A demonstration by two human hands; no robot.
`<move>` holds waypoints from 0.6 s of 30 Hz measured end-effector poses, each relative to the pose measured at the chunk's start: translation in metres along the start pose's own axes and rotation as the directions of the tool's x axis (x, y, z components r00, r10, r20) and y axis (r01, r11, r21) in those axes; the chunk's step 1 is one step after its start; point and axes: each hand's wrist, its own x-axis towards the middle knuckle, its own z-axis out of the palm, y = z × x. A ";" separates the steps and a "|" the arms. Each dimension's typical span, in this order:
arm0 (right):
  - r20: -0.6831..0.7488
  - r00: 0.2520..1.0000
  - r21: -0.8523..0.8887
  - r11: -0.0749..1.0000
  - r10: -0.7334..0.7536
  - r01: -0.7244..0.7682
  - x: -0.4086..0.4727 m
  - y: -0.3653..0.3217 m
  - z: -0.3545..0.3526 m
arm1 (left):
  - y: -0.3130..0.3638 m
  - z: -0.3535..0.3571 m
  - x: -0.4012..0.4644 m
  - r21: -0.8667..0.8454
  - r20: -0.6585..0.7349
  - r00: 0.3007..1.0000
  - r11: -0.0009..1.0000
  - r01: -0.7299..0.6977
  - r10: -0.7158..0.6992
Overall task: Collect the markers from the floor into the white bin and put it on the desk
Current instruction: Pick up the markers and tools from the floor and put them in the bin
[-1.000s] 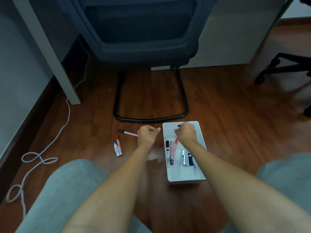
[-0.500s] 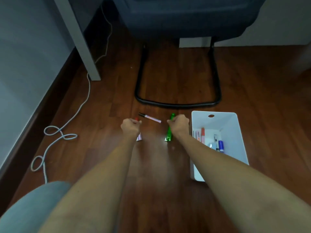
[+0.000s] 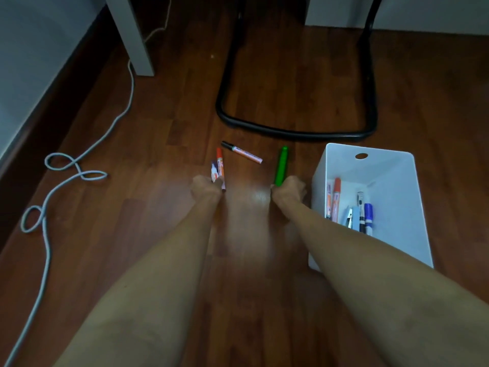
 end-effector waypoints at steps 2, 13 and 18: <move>0.001 1.000 0.037 0.999 0.017 -0.017 -0.001 0.002 -0.002 | -0.002 0.001 0.003 -0.023 0.002 0.999 0.999 0.040 -0.040; 0.076 0.991 0.260 0.957 0.109 -0.126 -0.030 0.002 -0.022 | 0.011 -0.018 -0.036 -0.077 0.035 0.999 0.996 0.040 -0.037; 0.070 0.994 0.371 0.923 0.084 -0.104 -0.054 -0.021 -0.055 | 0.037 -0.036 -0.061 -0.071 0.064 0.994 0.994 -0.080 0.084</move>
